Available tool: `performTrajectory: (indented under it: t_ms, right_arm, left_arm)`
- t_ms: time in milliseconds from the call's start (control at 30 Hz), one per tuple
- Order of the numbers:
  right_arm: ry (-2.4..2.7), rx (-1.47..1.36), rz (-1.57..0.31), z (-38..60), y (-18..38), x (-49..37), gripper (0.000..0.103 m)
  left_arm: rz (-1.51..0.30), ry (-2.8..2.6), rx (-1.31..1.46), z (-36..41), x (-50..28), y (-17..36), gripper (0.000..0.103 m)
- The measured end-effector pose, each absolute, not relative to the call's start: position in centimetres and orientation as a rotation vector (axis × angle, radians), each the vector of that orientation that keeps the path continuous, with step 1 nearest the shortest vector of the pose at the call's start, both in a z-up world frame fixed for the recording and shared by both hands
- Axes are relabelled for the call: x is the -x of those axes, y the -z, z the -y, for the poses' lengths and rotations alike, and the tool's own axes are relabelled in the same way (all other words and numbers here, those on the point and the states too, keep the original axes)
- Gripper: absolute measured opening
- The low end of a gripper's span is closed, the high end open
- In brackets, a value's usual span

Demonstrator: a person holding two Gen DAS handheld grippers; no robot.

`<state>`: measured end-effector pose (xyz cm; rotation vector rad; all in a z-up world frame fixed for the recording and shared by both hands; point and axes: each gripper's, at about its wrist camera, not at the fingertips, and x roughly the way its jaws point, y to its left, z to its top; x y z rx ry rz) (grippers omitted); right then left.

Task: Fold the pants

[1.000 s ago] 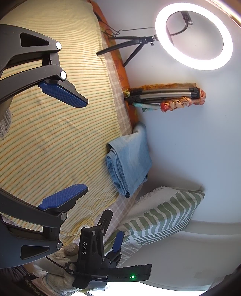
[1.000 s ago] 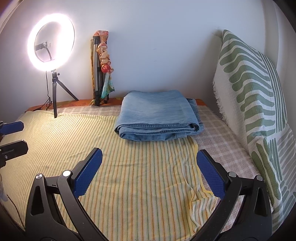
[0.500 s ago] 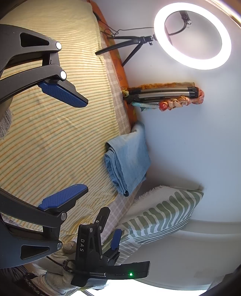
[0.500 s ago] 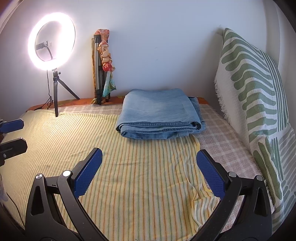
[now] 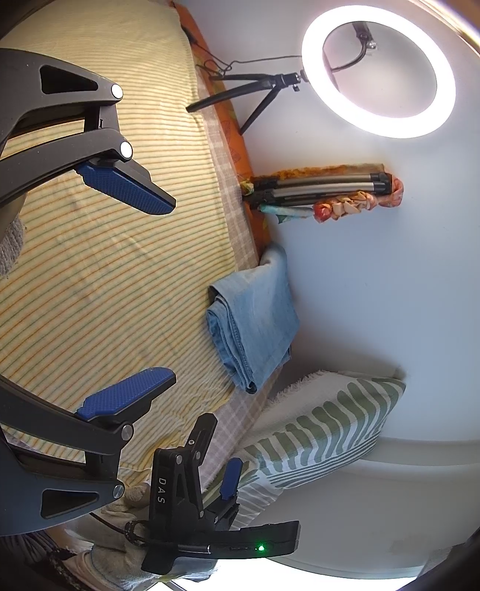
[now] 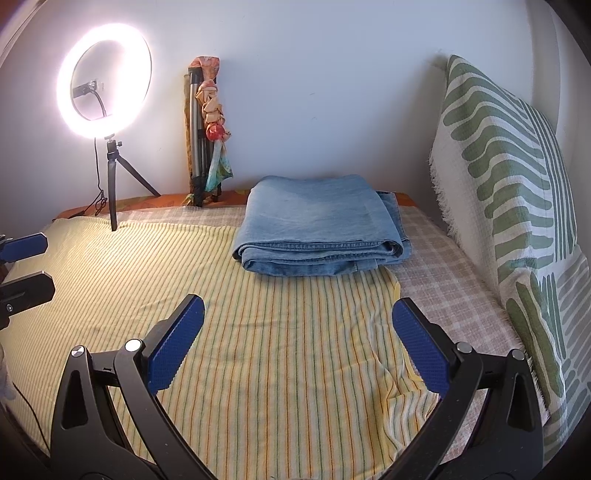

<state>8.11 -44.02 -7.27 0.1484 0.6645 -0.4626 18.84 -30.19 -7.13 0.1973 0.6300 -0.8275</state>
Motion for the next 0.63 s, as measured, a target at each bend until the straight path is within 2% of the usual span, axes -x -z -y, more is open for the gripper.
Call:
performTrajectory:
  t_ms: [633]
  right_arm:
    - [0.46,-0.15,-0.667,44.01,7.51,-8.07,0.103]
  left_arm:
    - [-0.617,0.838,-0.2,30.22,-18.84,7.53,0.085]
